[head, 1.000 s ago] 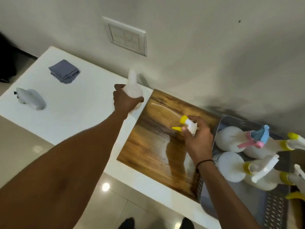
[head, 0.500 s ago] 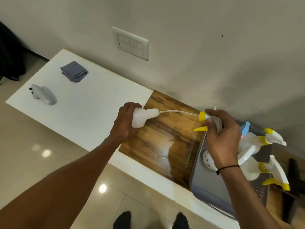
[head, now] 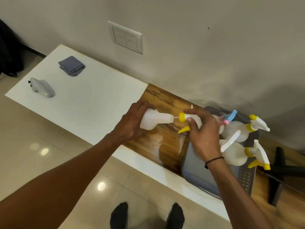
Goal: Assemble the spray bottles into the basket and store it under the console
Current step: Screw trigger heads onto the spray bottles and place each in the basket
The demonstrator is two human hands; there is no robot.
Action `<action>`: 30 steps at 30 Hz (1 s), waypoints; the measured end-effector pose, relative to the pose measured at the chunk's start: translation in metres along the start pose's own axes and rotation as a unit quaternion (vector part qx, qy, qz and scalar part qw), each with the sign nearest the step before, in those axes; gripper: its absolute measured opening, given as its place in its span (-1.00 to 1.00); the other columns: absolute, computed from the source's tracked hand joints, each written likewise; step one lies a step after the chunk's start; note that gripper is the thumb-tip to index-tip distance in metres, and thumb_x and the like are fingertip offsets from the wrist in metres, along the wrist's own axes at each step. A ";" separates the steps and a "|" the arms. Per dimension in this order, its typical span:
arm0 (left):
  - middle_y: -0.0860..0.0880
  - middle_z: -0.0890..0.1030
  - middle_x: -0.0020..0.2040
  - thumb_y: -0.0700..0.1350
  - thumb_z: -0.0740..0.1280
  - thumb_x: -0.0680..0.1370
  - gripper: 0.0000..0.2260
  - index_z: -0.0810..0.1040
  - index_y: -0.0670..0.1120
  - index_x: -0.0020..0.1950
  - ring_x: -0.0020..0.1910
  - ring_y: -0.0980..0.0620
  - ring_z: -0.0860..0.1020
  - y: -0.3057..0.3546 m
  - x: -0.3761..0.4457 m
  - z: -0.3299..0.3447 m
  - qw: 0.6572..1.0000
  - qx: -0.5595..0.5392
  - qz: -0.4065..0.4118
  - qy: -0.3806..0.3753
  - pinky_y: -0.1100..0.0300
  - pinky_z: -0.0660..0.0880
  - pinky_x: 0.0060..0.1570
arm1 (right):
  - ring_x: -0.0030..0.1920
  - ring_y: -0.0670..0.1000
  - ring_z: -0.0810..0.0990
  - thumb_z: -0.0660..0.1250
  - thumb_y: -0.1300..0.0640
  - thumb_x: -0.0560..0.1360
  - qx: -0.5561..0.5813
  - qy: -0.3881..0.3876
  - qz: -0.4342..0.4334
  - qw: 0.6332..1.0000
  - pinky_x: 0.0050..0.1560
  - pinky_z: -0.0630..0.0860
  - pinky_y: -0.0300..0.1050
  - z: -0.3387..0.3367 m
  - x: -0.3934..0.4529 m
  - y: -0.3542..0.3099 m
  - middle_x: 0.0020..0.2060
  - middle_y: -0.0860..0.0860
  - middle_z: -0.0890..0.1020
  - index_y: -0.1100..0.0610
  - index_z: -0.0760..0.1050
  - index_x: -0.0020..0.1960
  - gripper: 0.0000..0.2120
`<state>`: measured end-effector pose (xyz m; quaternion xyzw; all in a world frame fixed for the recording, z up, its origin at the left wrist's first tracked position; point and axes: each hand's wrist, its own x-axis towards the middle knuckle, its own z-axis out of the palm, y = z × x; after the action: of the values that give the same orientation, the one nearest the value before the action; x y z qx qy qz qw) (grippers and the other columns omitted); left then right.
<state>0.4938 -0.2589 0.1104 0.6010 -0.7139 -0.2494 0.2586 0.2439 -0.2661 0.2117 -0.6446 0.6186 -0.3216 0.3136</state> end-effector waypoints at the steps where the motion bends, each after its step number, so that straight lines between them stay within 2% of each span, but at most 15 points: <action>1: 0.09 0.36 0.44 0.07 0.62 0.28 -0.21 0.34 0.17 0.44 0.28 0.16 0.32 0.007 0.001 0.003 1.000 0.006 0.012 -0.005 0.31 0.43 0.08 | 0.19 0.06 0.60 0.40 0.31 0.57 -0.008 -0.009 -0.003 1.000 0.14 0.39 -0.42 0.001 -0.002 -0.001 0.15 0.11 0.68 0.16 0.69 0.15 -0.80; 3: 0.06 0.38 0.44 0.04 0.64 0.26 -0.19 0.35 0.15 0.44 0.28 0.13 0.33 0.020 0.001 0.006 1.000 0.012 0.026 -0.006 0.27 0.43 0.10 | 0.18 0.03 0.60 0.46 0.28 0.54 -0.010 -0.025 -0.006 1.000 0.08 0.34 -0.58 -0.001 -0.002 -0.002 0.16 0.11 0.67 0.15 0.69 0.13 -0.82; 7: 0.00 0.41 0.43 -0.04 0.69 0.26 -0.17 0.40 0.07 0.45 0.30 0.06 0.37 0.037 0.002 0.000 0.999 0.003 0.029 -0.013 0.12 0.52 0.15 | 0.16 0.00 0.60 0.56 0.21 0.45 -0.025 -0.060 -0.004 0.998 0.15 0.45 -0.25 -0.013 0.005 0.002 0.12 0.02 0.69 0.08 0.71 0.09 -0.77; 10: -0.01 0.44 0.41 -0.08 0.71 0.26 -0.18 0.41 0.03 0.44 0.30 0.03 0.41 0.045 0.006 -0.005 0.999 -0.035 0.019 -0.032 0.10 0.56 0.17 | 0.09 -0.06 0.60 0.58 0.20 0.44 -0.016 -0.065 -0.014 0.998 0.11 0.48 -0.29 -0.019 0.006 0.004 0.05 -0.05 0.69 0.07 0.71 0.09 -0.77; 12: 0.03 0.43 0.40 -0.12 0.71 0.27 -0.16 0.38 0.06 0.45 0.32 0.00 0.45 0.049 0.009 -0.007 0.994 -0.077 -0.003 -0.073 0.13 0.58 0.17 | 0.03 -0.13 0.59 0.58 0.20 0.44 0.000 -0.062 -0.024 0.998 0.12 0.51 -0.25 -0.023 0.006 0.005 0.02 -0.10 0.67 0.07 0.71 0.09 -0.77; 14: 0.07 0.42 0.39 -0.17 0.71 0.28 -0.15 0.36 0.07 0.45 0.28 0.01 0.48 0.049 0.011 -0.011 0.987 -0.108 -0.011 -0.122 0.26 0.60 0.12 | 0.02 -0.20 0.59 0.58 0.22 0.44 0.017 -0.072 -0.040 0.996 0.10 0.53 -0.28 -0.026 0.006 0.005 -0.03 -0.17 0.65 0.08 0.71 0.08 -0.77; 16: 0.11 0.41 0.36 -0.19 0.70 0.26 -0.15 0.36 0.06 0.44 0.28 0.09 0.48 0.048 0.011 -0.014 0.980 -0.125 -0.007 -0.153 0.42 0.58 0.02 | 0.03 -0.19 0.60 0.58 0.23 0.44 0.014 -0.084 -0.061 0.995 0.10 0.54 -0.29 -0.030 0.006 0.005 -0.03 -0.18 0.66 0.07 0.70 0.09 -0.76; 17: 0.11 0.41 0.36 -0.17 0.70 0.25 -0.15 0.36 0.07 0.44 0.27 0.09 0.48 0.049 0.011 -0.016 0.980 -0.125 -0.006 -0.155 0.44 0.58 0.01 | 0.05 -0.16 0.61 0.58 0.22 0.44 0.006 -0.089 -0.069 0.994 0.10 0.55 -0.27 -0.031 0.005 0.005 -0.01 -0.14 0.67 0.06 0.69 0.12 -0.73; 19: 0.07 0.42 0.38 -0.15 0.70 0.25 -0.15 0.36 0.08 0.43 0.27 0.00 0.49 0.054 0.010 -0.018 0.985 -0.106 -0.006 -0.133 0.31 0.60 0.07 | 0.04 -0.10 0.62 0.58 0.22 0.44 -0.009 -0.110 -0.079 0.991 0.06 0.56 -0.31 -0.035 0.006 0.004 0.01 -0.07 0.66 0.02 0.62 0.23 -0.60; 21: -0.01 0.43 0.40 -0.12 0.71 0.24 -0.16 0.40 0.05 0.43 0.31 0.00 0.44 0.062 0.005 -0.018 0.996 -0.043 0.015 -0.080 0.18 0.57 0.09 | -0.05 -0.11 0.60 0.58 0.19 0.43 -0.034 -0.135 -0.079 0.987 -0.06 0.53 -0.39 -0.037 0.007 0.006 -0.06 -0.05 0.63 -0.04 0.55 0.32 -0.50; 23: -0.06 0.43 0.42 -0.13 0.73 0.21 -0.16 0.44 0.03 0.42 0.30 -0.02 0.42 0.071 -0.001 -0.018 0.998 0.037 0.036 -0.024 0.14 0.55 0.03 | -0.13 -0.12 0.63 0.58 0.13 0.45 -0.053 -0.139 -0.049 0.988 -0.12 0.56 -0.35 -0.035 0.005 0.009 -0.12 -0.04 0.65 0.00 0.60 0.25 -0.60; 25: -0.15 0.46 0.41 -0.16 0.74 0.18 -0.16 0.50 -0.02 0.41 0.31 -0.18 0.48 0.082 -0.008 -0.017 0.995 0.087 0.047 0.029 0.00 0.64 0.00 | -0.21 -0.03 0.75 0.55 0.11 0.49 0.065 -0.140 0.050 0.987 -0.09 0.72 -0.04 -0.031 0.000 0.010 -0.11 0.08 0.73 0.16 0.65 0.11 -0.76; 27: -0.25 0.52 0.36 -0.21 0.75 0.17 -0.21 0.58 -0.11 0.36 0.29 -0.31 0.53 0.092 -0.015 -0.014 0.987 0.122 0.069 0.076 -0.13 0.68 -0.06 | -0.24 0.11 0.79 0.52 0.09 0.51 0.160 -0.126 0.143 0.968 -0.10 0.74 0.16 -0.030 -0.005 0.010 -0.12 0.18 0.75 0.25 0.64 0.02 -0.78; 28: -0.29 0.55 0.33 -0.24 0.75 0.17 -0.25 0.61 -0.14 0.33 0.27 -0.34 0.55 0.094 -0.018 -0.012 0.983 0.141 0.080 0.092 -0.15 0.68 -0.09 | -0.26 0.12 0.79 0.50 0.07 0.52 0.169 -0.124 0.175 0.962 -0.12 0.74 0.14 -0.029 -0.005 0.010 -0.15 0.19 0.76 0.26 0.65 -0.02 -0.77; 30: -0.34 0.58 0.30 -0.29 0.74 0.18 -0.31 0.65 -0.19 0.29 0.27 -0.40 0.57 0.096 -0.024 -0.008 0.976 0.165 0.094 0.109 -0.19 0.68 -0.14 | -0.33 0.12 0.78 0.48 0.08 0.52 0.206 -0.131 0.237 0.940 -0.28 0.72 -0.03 -0.028 -0.004 0.009 -0.21 0.23 0.75 0.30 0.65 -0.07 -0.75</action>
<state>0.4325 -0.2209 0.1789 0.5895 -0.7659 -0.0362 0.2542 0.2161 -0.2625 0.2214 -0.4369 0.6272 -0.2712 0.5851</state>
